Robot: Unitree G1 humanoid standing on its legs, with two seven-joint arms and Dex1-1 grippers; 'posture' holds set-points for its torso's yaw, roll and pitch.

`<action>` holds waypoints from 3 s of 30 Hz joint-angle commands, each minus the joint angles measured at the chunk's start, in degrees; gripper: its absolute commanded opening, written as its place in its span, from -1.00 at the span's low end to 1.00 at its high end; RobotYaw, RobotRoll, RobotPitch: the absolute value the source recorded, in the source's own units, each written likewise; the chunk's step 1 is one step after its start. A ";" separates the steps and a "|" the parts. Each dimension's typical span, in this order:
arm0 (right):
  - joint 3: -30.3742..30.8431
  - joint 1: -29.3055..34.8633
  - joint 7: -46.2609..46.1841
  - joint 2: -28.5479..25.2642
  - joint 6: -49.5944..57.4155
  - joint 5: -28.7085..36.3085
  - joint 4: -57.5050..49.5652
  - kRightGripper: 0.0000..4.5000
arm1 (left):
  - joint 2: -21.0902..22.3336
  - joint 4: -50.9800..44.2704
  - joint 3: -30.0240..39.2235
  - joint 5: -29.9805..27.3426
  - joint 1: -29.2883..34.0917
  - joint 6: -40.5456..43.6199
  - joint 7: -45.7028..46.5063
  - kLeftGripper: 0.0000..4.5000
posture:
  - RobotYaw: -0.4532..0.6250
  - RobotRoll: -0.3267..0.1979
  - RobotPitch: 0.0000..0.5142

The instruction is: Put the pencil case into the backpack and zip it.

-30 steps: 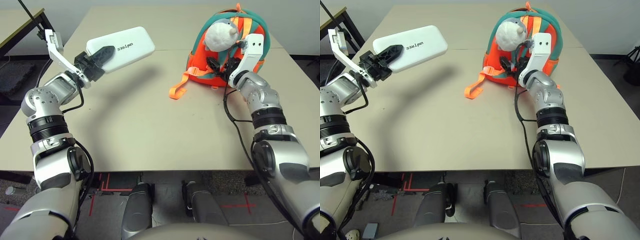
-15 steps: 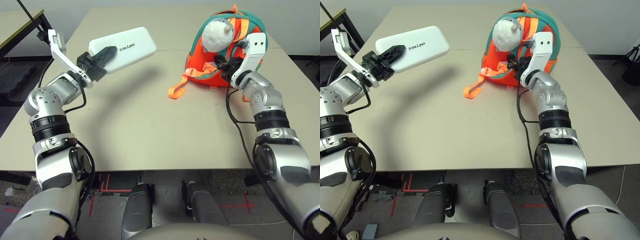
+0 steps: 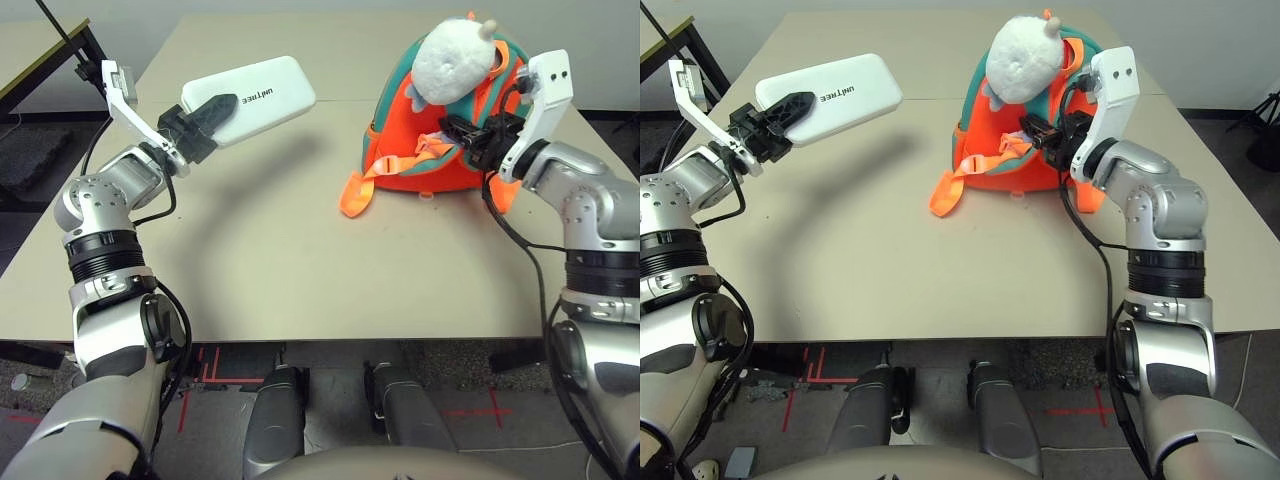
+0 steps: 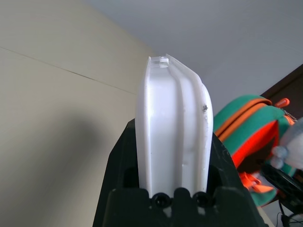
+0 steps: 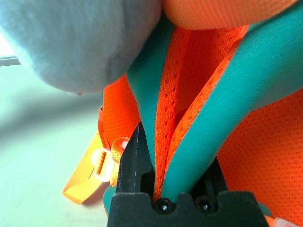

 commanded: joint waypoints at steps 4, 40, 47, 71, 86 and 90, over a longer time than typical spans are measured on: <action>-3.94 1.81 -1.81 -1.46 6.85 6.50 -10.62 -0.81 | -0.21 1.33 -0.63 0.40 -1.40 -1.66 -1.85 -0.45 | -0.41 0.25 -0.61; 3.67 15.74 -2.44 -0.06 -6.33 0.89 -4.13 -0.81 | 3.01 10.15 -15.64 11.78 -16.87 -14.33 -29.81 -0.45 | -0.45 0.25 -0.71; 4.29 15.21 -2.79 0.11 -6.60 0.71 -3.77 -0.81 | 1.33 13.89 -19.32 15.95 -18.93 -18.35 -34.21 -0.45 | -0.47 0.25 -0.71; 5.15 14.76 -3.01 0.39 -6.89 -0.15 -3.23 -0.81 | 1.76 17.92 -18.24 17.10 -22.14 -13.60 -42.63 -0.45 | -0.49 0.25 -0.65; 5.15 13.95 -3.01 0.37 -6.88 -0.62 -2.52 -0.81 | -1.48 26.26 -24.54 25.94 -23.75 -23.42 -45.83 -0.45 | -0.49 0.25 -0.63; 5.40 13.87 -2.67 0.37 -7.02 -0.98 -1.99 -0.81 | -3.69 30.26 -26.70 29.04 -26.65 -28.18 -47.87 -0.45 | -0.46 0.25 -0.62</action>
